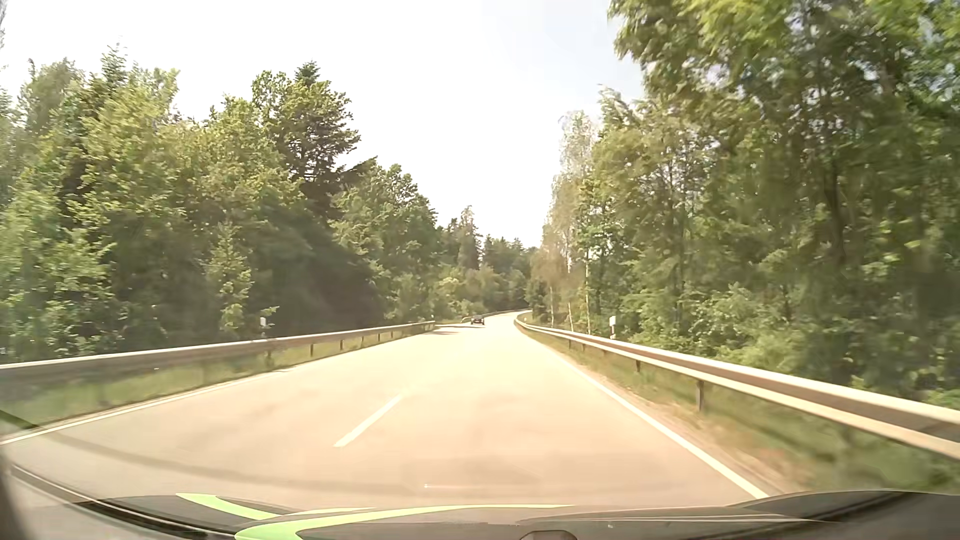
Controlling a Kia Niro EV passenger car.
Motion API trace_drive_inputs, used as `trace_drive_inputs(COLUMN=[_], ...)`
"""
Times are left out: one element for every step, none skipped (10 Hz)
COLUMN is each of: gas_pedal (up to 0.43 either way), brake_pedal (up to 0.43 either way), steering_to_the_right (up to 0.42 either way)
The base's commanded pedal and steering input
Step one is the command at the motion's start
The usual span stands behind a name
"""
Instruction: Follow the waypoints while adhering to traffic rules and regulations
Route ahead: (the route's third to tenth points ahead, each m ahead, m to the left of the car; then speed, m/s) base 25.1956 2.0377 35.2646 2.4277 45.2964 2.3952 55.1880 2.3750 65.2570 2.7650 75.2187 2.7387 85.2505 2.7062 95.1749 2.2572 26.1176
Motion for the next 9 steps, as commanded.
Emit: trace_drive_inputs(gas_pedal=[0.358, 0.358, 0.358, 0.358, 0.358, 0.358, 0.358, 0.358, 0.358], brake_pedal=[0.0, 0.0, 0.0, 0.0, 0.0, 0.0, 0.0, 0.0, 0.0], steering_to_the_right=[0.001, 0.001, 0.001, 0.001, 0.001, 0.001, 0.001, 0.001, 0.001])
